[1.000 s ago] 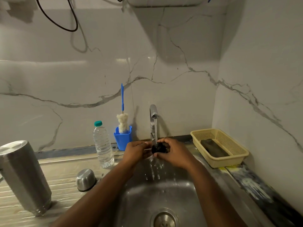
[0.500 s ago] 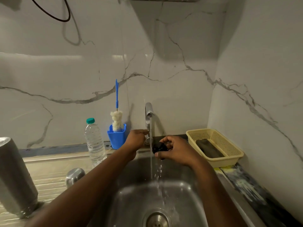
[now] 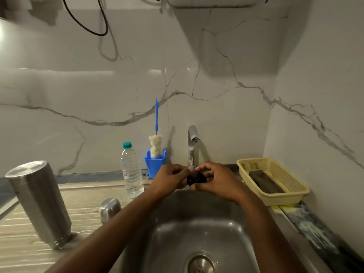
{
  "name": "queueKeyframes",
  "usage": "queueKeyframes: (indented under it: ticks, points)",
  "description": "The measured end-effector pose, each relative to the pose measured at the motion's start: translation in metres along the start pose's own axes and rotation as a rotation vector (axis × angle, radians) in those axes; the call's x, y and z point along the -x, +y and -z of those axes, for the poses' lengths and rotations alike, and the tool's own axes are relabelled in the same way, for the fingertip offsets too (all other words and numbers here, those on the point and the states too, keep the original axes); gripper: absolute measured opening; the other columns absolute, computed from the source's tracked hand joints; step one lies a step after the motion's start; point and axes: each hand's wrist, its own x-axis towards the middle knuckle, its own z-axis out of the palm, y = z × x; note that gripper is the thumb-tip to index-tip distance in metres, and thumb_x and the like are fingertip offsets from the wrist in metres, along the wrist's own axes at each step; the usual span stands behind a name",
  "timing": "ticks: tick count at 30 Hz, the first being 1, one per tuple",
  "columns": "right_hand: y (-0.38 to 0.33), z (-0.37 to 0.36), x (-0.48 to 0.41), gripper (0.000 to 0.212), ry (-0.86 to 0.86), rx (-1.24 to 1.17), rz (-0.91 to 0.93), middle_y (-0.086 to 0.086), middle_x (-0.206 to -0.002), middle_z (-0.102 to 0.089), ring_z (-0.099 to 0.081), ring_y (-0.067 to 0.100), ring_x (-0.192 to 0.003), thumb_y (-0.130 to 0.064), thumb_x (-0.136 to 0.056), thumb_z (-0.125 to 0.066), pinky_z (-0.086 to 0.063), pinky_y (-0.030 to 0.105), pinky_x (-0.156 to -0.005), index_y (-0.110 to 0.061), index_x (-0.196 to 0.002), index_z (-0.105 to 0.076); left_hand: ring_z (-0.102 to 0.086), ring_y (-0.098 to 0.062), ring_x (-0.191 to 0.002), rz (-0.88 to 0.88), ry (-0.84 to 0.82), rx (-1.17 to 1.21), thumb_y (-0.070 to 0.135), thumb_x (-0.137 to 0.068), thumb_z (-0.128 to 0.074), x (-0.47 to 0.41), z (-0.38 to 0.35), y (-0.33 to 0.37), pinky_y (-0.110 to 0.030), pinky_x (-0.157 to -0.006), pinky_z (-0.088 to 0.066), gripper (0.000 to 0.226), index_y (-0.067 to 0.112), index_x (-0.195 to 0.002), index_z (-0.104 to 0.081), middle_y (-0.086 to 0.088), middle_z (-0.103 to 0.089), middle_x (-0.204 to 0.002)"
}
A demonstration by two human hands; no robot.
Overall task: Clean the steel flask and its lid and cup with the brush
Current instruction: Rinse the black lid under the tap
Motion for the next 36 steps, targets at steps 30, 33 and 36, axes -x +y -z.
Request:
queueKeyframes:
  ticks: [30,33,36]
  points:
    - [-0.075,-0.068,0.011,0.032,-0.431,-0.001,0.236,-0.013,-0.106,-0.077,-0.072,0.000,-0.100,-0.034,-0.086,-0.084,-0.057,0.031,-0.099,-0.032,-0.117,-0.075,-0.070,-0.010,-0.095,0.228,0.245,-0.630,0.033,-0.077,-0.092,0.153,0.173,-0.080,-0.025,-0.084,-0.054,0.058,0.018,-0.130,-0.073,0.004,-0.074,-0.110]
    - [-0.076,-0.067,0.011,0.032,-0.436,-0.002,0.235,-0.014,-0.107,-0.077,-0.071,-0.001,-0.101,-0.035,-0.087,-0.083,-0.057,0.032,-0.099,-0.033,-0.118,-0.074,-0.068,-0.009,-0.097,0.229,0.231,-0.649,0.032,-0.080,-0.090,0.156,0.171,-0.083,-0.024,-0.086,-0.054,0.057,0.018,-0.131,-0.071,0.006,-0.072,-0.113]
    - [-0.076,-0.065,0.011,0.031,-0.435,-0.008,0.237,-0.014,-0.107,-0.077,-0.071,-0.001,-0.102,-0.035,-0.088,-0.082,-0.057,0.032,-0.100,-0.033,-0.117,-0.074,-0.067,-0.010,-0.098,0.225,0.232,-0.658,0.031,-0.082,-0.088,0.156,0.168,-0.084,-0.022,-0.087,-0.051,0.055,0.018,-0.132,-0.071,0.005,-0.072,-0.115]
